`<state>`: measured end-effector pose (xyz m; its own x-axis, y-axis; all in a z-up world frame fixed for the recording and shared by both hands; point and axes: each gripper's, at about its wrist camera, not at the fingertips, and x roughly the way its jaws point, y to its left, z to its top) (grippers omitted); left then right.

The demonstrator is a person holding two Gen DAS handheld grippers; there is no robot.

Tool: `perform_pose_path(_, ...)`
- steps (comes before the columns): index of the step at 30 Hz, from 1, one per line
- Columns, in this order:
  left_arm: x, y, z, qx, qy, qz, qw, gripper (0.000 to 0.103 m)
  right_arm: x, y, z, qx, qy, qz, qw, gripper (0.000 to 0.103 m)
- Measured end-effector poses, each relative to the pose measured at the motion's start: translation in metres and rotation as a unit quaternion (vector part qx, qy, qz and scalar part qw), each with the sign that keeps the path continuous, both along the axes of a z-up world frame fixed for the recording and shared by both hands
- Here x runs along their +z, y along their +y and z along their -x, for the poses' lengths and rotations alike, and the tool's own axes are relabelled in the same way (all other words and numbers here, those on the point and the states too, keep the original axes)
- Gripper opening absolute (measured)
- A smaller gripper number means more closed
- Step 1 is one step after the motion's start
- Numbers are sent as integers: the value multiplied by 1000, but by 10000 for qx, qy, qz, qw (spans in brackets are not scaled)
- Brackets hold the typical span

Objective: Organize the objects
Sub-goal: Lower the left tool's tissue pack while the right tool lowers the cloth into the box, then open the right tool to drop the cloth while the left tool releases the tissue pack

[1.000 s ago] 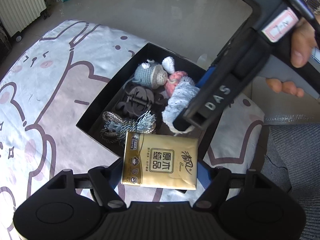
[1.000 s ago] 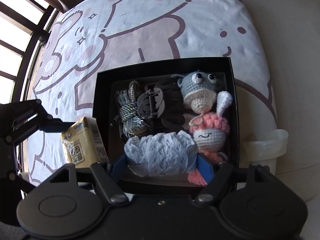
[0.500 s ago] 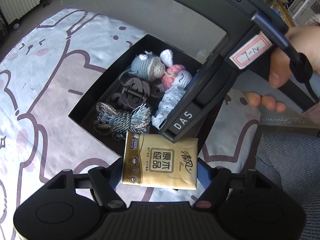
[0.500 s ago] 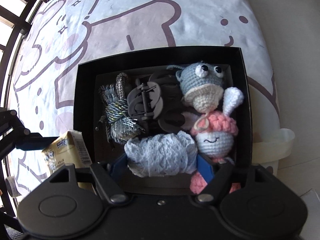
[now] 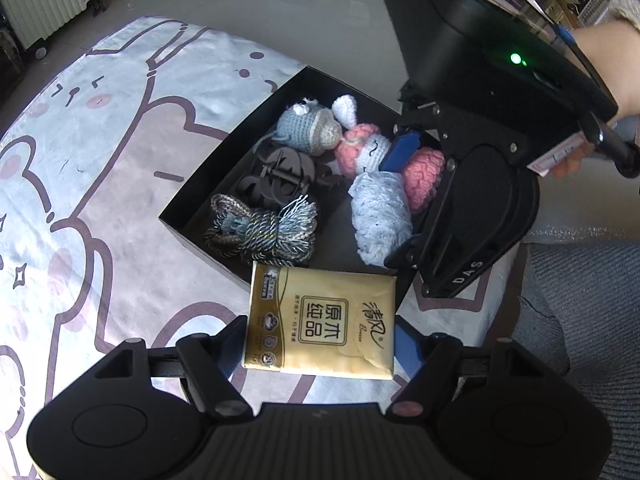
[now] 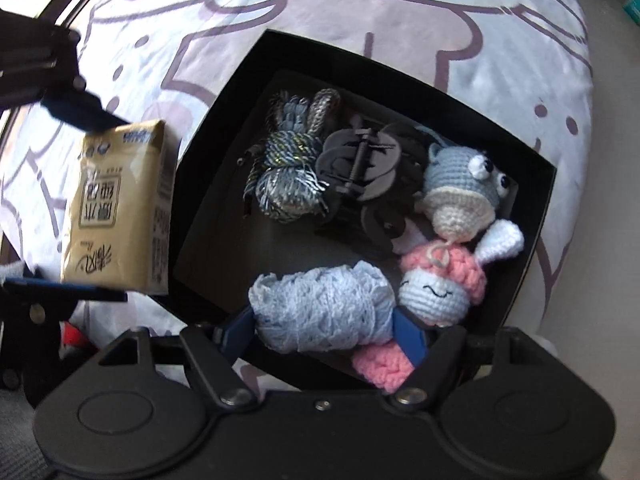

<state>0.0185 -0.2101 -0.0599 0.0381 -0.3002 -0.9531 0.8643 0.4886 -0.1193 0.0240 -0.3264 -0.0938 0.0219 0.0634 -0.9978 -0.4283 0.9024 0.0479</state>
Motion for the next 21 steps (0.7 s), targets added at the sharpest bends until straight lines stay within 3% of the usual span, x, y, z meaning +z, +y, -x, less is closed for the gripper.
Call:
perform_pose_path(4, -2, 0, -1, -2, 12, -45, 10000, 75, 2, 6, -2, 246, 14, -29, 9997, 76)
perform_pose_path(7, -2, 0, -1, 8, 11, -32, 10000, 75, 2, -8, -13, -636, 114, -335, 9974, 75)
perform_pose_path(11, -2, -2, 0, -34, 28, -5, 10000, 75, -4, -29, -20, -1732, 198, -478, 9835, 81)
perform_pose_path(14, -3, -5, 0, -56, -77, -27, 10000, 75, -1, -34, -18, -1890, 197, -601, 9799, 88)
perform_pose_path(17, -1, -9, -6, 191, -185, 53, 9996, 75, 12, -33, -12, -1735, 49, -632, 9828, 87)
perform_pose_path(21, -2, -19, -10, 448, 12, 212, 9988, 75, 37, -51, -9, -2153, -300, -1002, 9709, 80)
